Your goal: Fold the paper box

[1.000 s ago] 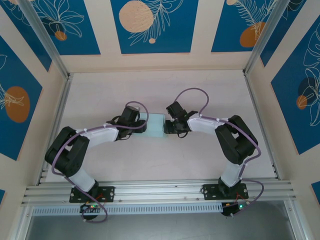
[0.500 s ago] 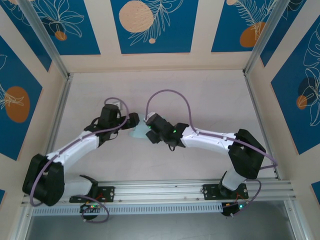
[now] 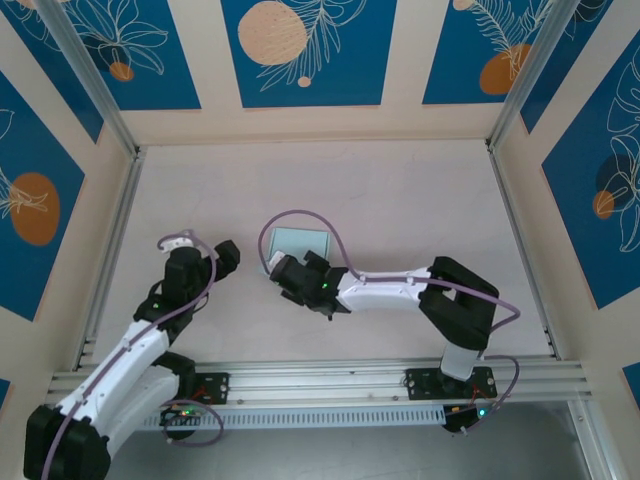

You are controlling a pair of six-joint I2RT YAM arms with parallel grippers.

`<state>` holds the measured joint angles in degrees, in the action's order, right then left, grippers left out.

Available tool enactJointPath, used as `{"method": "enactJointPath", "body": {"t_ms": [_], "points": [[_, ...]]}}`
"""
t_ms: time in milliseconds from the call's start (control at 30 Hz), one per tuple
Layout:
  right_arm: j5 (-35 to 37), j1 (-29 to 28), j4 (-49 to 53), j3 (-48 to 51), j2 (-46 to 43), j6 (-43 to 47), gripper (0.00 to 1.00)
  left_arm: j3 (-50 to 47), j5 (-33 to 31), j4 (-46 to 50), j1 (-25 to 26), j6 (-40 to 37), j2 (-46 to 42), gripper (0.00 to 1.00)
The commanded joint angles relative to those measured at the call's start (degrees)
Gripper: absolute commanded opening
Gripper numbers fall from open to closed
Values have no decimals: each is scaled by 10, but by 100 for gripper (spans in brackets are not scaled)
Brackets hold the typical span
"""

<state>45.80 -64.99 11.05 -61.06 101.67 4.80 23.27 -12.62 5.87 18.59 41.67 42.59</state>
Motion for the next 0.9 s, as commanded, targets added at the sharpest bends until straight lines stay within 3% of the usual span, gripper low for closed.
{"method": "enactJointPath", "body": {"t_ms": [0,200,300,633,867], "points": [[35,-9,-23,-26,26,30,76,-7,-39,15,-4,-9,-29,100],[77,2,-27,-63,77,32,73,-14,-43,12,-4,-10,-38,100],[84,11,-35,-74,93,35,65,-14,-39,10,-6,-13,-37,100],[68,18,-60,-79,83,74,20,-11,-44,11,-9,-16,-35,100],[56,24,-16,-114,57,94,0,-7,-41,8,-10,-16,-33,100]]}}
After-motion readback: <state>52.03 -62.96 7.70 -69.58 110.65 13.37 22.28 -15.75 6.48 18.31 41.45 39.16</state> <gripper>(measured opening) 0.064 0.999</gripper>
